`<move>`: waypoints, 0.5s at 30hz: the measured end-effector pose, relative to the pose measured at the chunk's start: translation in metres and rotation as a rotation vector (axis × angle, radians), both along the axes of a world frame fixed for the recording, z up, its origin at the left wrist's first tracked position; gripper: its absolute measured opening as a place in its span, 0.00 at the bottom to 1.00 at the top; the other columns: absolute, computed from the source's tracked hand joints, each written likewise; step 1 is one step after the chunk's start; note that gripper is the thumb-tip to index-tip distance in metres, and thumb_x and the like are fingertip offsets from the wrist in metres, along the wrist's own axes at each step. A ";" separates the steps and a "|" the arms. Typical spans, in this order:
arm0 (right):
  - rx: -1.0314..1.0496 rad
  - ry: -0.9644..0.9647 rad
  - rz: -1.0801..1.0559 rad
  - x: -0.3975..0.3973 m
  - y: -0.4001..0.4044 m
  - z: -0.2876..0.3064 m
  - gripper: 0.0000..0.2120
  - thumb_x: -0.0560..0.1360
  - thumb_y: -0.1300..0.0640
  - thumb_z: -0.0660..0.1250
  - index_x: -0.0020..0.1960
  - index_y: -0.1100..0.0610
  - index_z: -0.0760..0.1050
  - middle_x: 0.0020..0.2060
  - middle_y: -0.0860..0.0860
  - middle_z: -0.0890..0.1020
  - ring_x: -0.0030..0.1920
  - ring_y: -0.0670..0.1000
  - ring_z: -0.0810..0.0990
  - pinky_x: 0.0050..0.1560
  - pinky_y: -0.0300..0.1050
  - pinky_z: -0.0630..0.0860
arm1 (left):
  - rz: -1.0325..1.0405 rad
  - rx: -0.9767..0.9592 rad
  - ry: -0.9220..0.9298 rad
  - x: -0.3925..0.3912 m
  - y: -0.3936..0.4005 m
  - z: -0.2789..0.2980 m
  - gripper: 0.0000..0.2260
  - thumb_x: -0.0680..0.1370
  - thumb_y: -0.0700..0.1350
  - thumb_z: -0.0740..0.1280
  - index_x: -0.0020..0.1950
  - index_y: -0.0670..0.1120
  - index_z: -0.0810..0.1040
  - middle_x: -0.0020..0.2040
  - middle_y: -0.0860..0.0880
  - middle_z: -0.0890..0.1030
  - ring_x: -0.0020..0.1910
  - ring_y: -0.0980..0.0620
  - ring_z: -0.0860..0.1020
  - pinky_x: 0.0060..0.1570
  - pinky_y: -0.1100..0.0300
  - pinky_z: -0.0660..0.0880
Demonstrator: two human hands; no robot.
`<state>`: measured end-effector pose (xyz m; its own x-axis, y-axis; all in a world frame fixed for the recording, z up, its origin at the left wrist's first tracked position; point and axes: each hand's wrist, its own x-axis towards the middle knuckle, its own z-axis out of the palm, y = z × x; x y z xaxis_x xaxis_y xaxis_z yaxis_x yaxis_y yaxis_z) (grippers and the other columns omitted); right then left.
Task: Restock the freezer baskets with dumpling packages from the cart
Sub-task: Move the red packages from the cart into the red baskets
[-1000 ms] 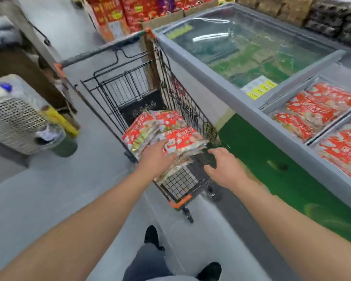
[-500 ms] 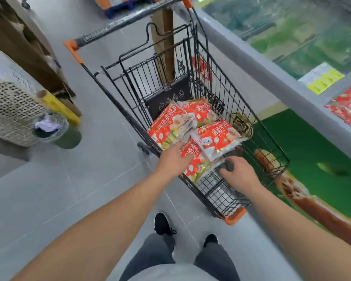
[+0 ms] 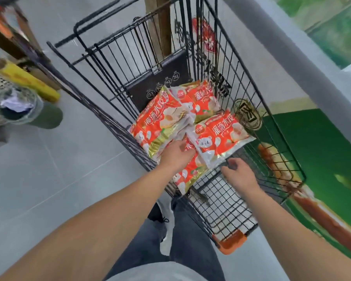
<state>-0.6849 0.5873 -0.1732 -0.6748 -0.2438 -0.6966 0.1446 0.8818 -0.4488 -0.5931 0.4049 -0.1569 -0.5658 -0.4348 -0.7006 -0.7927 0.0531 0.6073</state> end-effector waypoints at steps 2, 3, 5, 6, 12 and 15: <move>0.019 -0.056 -0.065 -0.023 -0.004 -0.020 0.27 0.77 0.49 0.68 0.72 0.58 0.68 0.66 0.53 0.76 0.63 0.55 0.76 0.66 0.53 0.71 | 0.043 0.031 -0.047 -0.021 -0.001 -0.018 0.24 0.80 0.52 0.66 0.74 0.45 0.69 0.70 0.47 0.74 0.60 0.50 0.76 0.58 0.57 0.72; 0.022 -0.087 -0.104 -0.035 -0.005 -0.032 0.26 0.77 0.50 0.68 0.71 0.58 0.68 0.64 0.53 0.77 0.61 0.54 0.77 0.64 0.53 0.72 | 0.073 0.053 -0.076 -0.032 -0.001 -0.031 0.23 0.80 0.52 0.65 0.74 0.45 0.69 0.70 0.48 0.74 0.57 0.52 0.76 0.55 0.59 0.71; 0.023 -0.120 -0.176 -0.048 -0.008 -0.045 0.25 0.76 0.51 0.69 0.69 0.59 0.68 0.62 0.53 0.77 0.55 0.53 0.77 0.58 0.50 0.73 | 0.142 0.094 -0.124 -0.042 0.000 -0.047 0.23 0.81 0.51 0.65 0.73 0.44 0.69 0.68 0.48 0.75 0.53 0.53 0.77 0.52 0.60 0.72; 0.041 -0.127 -0.190 -0.058 -0.009 -0.055 0.24 0.76 0.51 0.69 0.69 0.58 0.69 0.61 0.53 0.78 0.55 0.53 0.77 0.57 0.49 0.72 | 0.180 0.116 -0.153 -0.050 0.000 -0.061 0.23 0.81 0.51 0.65 0.73 0.44 0.69 0.67 0.46 0.76 0.55 0.51 0.78 0.55 0.58 0.74; 0.073 -0.038 -0.107 -0.090 -0.009 -0.081 0.20 0.75 0.52 0.68 0.65 0.56 0.72 0.56 0.52 0.78 0.55 0.54 0.76 0.55 0.47 0.71 | 0.476 0.262 -0.213 -0.073 0.015 -0.108 0.10 0.78 0.44 0.69 0.58 0.43 0.78 0.46 0.45 0.82 0.47 0.44 0.83 0.56 0.44 0.79; 0.033 0.052 -0.019 -0.102 -0.009 -0.090 0.12 0.76 0.51 0.68 0.57 0.54 0.74 0.55 0.53 0.79 0.52 0.52 0.77 0.51 0.44 0.69 | 0.562 0.272 -0.239 -0.080 0.015 -0.123 0.05 0.76 0.43 0.72 0.43 0.46 0.77 0.37 0.45 0.81 0.37 0.46 0.79 0.47 0.49 0.80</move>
